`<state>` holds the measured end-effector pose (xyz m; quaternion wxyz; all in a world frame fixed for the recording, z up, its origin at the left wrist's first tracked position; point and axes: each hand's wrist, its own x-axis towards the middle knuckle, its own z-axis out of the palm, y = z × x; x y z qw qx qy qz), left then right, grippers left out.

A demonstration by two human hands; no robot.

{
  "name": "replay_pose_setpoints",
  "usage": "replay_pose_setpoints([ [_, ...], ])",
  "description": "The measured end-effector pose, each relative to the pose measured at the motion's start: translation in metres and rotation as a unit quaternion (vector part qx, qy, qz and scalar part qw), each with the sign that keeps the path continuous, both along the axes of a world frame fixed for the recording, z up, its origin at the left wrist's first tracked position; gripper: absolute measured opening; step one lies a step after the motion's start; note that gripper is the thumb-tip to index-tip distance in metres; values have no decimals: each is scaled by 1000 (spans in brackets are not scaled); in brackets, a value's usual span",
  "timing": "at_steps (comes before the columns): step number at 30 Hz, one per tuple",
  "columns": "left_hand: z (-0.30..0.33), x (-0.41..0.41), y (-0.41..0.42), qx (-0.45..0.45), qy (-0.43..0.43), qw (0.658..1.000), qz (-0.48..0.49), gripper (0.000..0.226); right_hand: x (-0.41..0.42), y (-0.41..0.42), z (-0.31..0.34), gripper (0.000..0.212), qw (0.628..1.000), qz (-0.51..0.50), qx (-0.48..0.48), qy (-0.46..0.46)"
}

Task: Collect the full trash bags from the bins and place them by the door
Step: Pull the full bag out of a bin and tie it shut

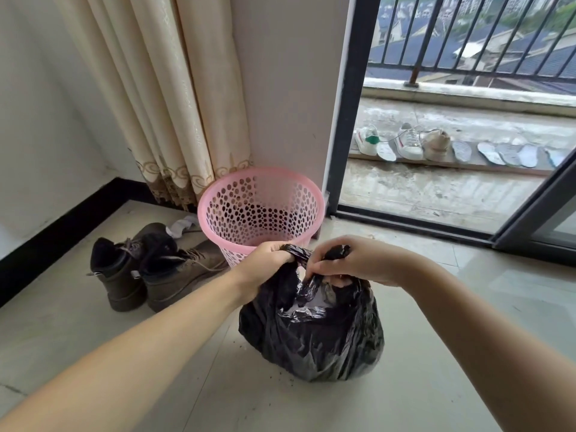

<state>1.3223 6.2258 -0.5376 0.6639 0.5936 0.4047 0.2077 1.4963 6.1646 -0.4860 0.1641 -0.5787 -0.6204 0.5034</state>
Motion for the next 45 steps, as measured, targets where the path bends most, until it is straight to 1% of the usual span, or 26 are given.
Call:
replay_pose_setpoints([
  [1, 0, -1, -1, -29, -17, 999, 1, 29, 1, 1, -2, 6, 998, -7, 25, -53],
  [3, 1, -1, -1, -102, -42, 994, -10, 25, 1, 3, -8, 16, 984, -26, 83, -155],
  [5, -3, -1, -1, -170, -77, 982, -37, 26, -1, 3, -17, 24, 969, -66, 146, -190],
  [6, -4, 0, 0, -211, -98, 972, -20, 31, -3, 2, -21, 25, 962, -87, 179, -187],
  [7, -9, 0, 3, -250, -114, 961, -3, 48, -4, 1, -24, 27, 953, -101, 215, -186],
  [8, -17, 0, 7, -261, -111, 959, -3, 67, -6, 1, -27, 28, 944, -108, 248, -190],
  [9, -21, -1, 8, -251, -94, 963, -22, 69, -7, 0, -30, 29, 935, -107, 277, -195],
  [11, -22, 0, 5, -194, -67, 976, -65, 45, -10, -2, -34, 31, 921, -93, 317, -206],
  [14, -17, 3, -4, -151, -59, 983, -92, 28, -13, -4, -40, 34, 909, -66, 346, -222],
  [15, -18, 4, -5, -144, -59, 984, -89, 25, -12, -3, -41, 34, 906, -60, 351, -228],
  [17, -19, 7, -4, -123, -50, 988, -75, 28, -9, -3, -44, 29, 897, -53, 368, -238],
  [20, -19, 7, 1, -106, -37, 994, -18, 27, -2, -3, -50, 16, 881, -64, 391, -257],
  [22, -21, 5, 5, -61, 18, 998, 3, 23, 4, -1, -58, 20, 875, -74, 364, -310],
  [24, -28, -2, 13, 33, 110, 993, -10, 30, 17, 0, -70, 25, 869, -84, 305, -381],
  [25, -32, -9, 18, 87, 165, 982, -21, 34, 27, -1, -76, 26, 873, -98, 256, -403],
  [27, -40, -28, 26, 155, 264, 950, -62, 37, 50, -9, -89, 26, 876, -125, 150, -442],
  [29, -53, -49, 31, 160, 338, 920, -116, 38, 71, -22, -104, 25, 867, -116, 66, -480],
  [32, -73, -71, 32, 188, 445, 862, -155, 37, 86, -41, -126, 26, 863, -82, -18, -498],
  [35, -88, -87, 34, 191, 512, 822, -161, 34, 102, -54, -142, 29, 849, -52, -90, -518],
  [37, -93, -95, 34, 175, 540, 808, -160, 35, 112, -60, -148, 33, 853, -37, -133, -502],
  [38, -95, -97, 34, 174, 551, 801, -154, 35, 114, -60, -150, 27, 863, -41, -156, -479],
  [39, -94, -97, 33, 187, 563, 792, -144, 35, 115, -59, -152, 21, 885, -67, -167, -430],
  [41, -87, -93, 32, 264, 565, 775, -101, 30, 116, -51, -149, 32, 928, -181, -156, -287],
  [42, -81, -89, 32, 312, 543, 777, -68, 28, 115, -47, -144, 33, 939, -236, -132, -214],
  [43, -74, -85, 31, 351, 498, 792, -36, 28, 115, -43, -139, 29, 943, -286, -97, -140],
  [45, -58, -70, 26, 408, 366, 836, -7, 25, 111, -34, -124, 21, 929, -367, -38, 11],
])
